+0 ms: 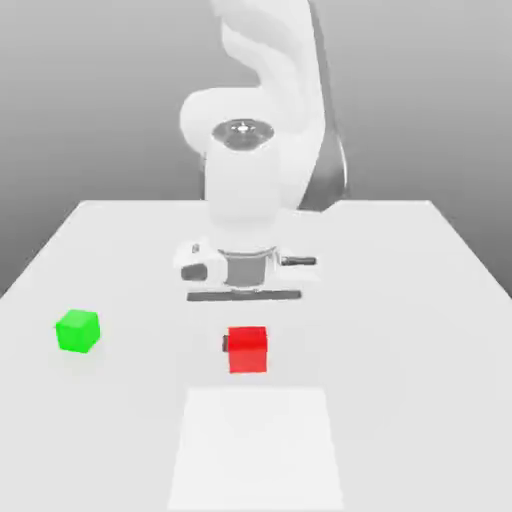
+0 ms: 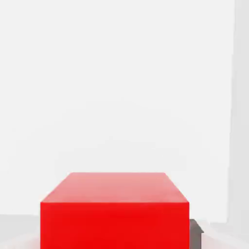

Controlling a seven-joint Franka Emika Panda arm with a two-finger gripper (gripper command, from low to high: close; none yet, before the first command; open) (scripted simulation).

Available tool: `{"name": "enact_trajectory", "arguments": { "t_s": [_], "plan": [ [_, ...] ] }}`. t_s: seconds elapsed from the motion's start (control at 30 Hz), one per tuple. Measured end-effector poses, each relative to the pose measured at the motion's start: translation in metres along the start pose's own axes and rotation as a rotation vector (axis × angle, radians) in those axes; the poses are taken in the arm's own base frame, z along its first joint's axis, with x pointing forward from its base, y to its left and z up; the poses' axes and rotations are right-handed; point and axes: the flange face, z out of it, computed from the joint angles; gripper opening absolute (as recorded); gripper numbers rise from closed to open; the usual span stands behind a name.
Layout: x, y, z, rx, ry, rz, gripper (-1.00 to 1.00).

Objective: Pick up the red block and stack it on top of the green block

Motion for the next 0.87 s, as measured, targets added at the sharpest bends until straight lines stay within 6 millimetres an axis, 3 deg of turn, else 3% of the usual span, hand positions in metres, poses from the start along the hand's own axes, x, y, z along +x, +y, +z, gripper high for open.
{"name": "enact_trajectory", "arguments": {
  "t_s": [0.2,0.3,0.4,0.5,0.77,0.8,0.87],
  "plan": [
    [0.063,0.109,-0.013,-0.002,0.002,0.276,-1.0],
    [0.078,0.172,-0.018,-0.003,0.0,0.415,-1.0],
    [0.08,0.238,-0.022,-0.004,-0.005,0.555,-1.0],
    [0.08,0.258,-0.013,0.003,-0.008,0.595,-1.0],
    [0.079,0.26,0.037,0.002,-0.008,0.6,-1.0],
    [0.078,0.26,0.042,-0.001,-0.008,0.599,1.0],
    [0.078,0.26,0.042,-0.001,-0.008,0.599,1.0]
  ]
}}
